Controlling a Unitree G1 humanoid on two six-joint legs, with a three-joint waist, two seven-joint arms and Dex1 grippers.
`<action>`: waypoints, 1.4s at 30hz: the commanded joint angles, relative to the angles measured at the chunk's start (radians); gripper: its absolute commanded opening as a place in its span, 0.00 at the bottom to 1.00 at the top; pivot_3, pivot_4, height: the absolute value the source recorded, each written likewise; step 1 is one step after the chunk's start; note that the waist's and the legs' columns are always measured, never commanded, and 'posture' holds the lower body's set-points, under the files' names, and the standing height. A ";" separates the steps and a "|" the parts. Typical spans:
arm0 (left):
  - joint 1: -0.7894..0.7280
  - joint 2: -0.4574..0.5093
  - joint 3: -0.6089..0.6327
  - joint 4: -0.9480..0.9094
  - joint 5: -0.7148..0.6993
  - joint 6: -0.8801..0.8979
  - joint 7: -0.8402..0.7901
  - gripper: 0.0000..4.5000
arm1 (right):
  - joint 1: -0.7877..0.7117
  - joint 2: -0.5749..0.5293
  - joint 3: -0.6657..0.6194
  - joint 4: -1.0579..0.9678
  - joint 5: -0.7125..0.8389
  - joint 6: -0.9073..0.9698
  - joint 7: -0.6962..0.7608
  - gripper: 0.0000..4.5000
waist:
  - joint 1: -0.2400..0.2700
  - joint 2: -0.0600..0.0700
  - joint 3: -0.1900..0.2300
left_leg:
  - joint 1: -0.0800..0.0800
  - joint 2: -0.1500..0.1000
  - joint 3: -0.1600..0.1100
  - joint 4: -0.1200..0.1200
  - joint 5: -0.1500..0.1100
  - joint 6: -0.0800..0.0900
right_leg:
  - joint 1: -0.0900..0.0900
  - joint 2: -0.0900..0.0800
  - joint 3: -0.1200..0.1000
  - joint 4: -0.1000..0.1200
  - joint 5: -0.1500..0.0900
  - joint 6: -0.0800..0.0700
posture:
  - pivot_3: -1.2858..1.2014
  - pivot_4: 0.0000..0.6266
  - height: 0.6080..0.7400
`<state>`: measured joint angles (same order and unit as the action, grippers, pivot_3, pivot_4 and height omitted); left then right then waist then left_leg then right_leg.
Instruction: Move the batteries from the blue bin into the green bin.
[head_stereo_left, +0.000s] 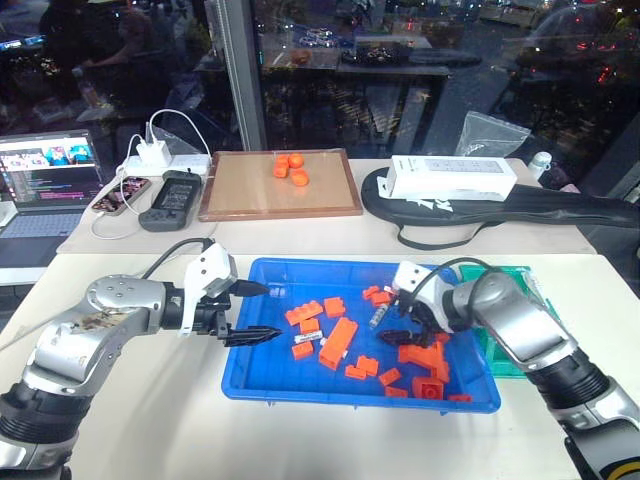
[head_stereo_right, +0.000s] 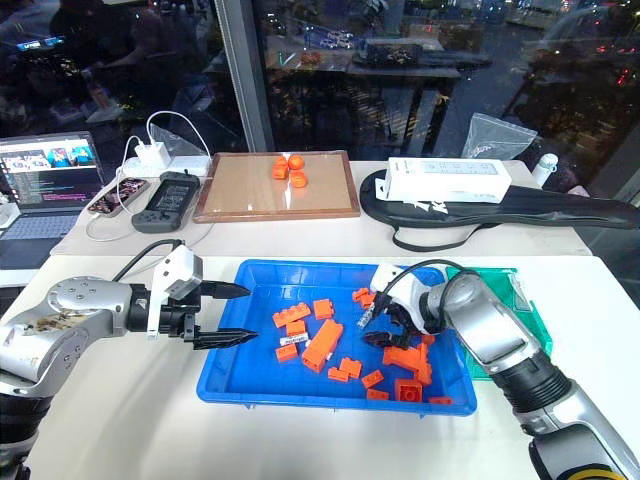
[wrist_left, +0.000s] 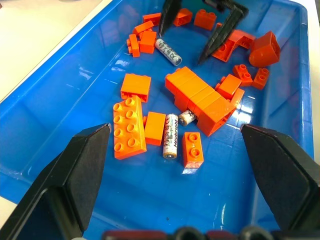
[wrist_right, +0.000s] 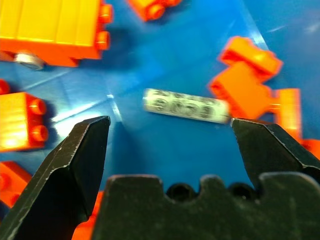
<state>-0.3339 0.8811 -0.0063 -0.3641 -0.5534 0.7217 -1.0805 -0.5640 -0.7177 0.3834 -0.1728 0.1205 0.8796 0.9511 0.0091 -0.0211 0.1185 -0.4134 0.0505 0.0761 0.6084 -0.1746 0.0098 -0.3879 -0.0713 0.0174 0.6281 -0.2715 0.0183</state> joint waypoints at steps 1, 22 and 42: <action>-0.010 0.010 0.013 -0.021 -0.006 -0.010 -0.002 1.00 | -0.013 0.023 -0.007 0.000 0.004 -0.004 -0.012 1.00 | 0.001 0.000 0.000 | 0.000 0.000 0.000 0.000 0.000 0.000 | 0.000 0.000 0.000 0.000 0.000 0.000 | 0.52 0.24 1.00; -0.070 -0.032 -0.043 0.031 -0.004 -0.020 -0.036 1.00 | -0.039 -0.216 -0.193 -0.160 0.076 -0.016 0.133 0.56 | 0.007 0.001 0.001 | 0.000 0.000 0.000 0.001 0.000 0.000 | 0.000 0.000 0.000 0.000 0.000 0.000 | 0.52 0.24 1.00; -0.127 -0.085 -0.105 0.095 0.035 -0.061 -0.081 1.00 | 0.206 -0.581 -0.319 -0.015 -0.039 -0.304 0.201 0.89 | -0.016 0.002 0.000 | 0.003 0.000 0.003 0.000 0.000 0.000 | 0.001 -0.001 0.003 0.000 -0.001 0.001 | 0.52 0.24 1.00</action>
<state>-0.4603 0.7900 -0.1344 -0.2341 -0.5112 0.6734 -1.1592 -0.3270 -1.2880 0.0700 -0.1933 0.1134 0.6276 1.1512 -0.0067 -0.0188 0.1187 -0.4102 0.0499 0.0797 0.6082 -0.1746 0.0098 -0.3871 -0.0726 0.0210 0.6283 -0.2725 0.0194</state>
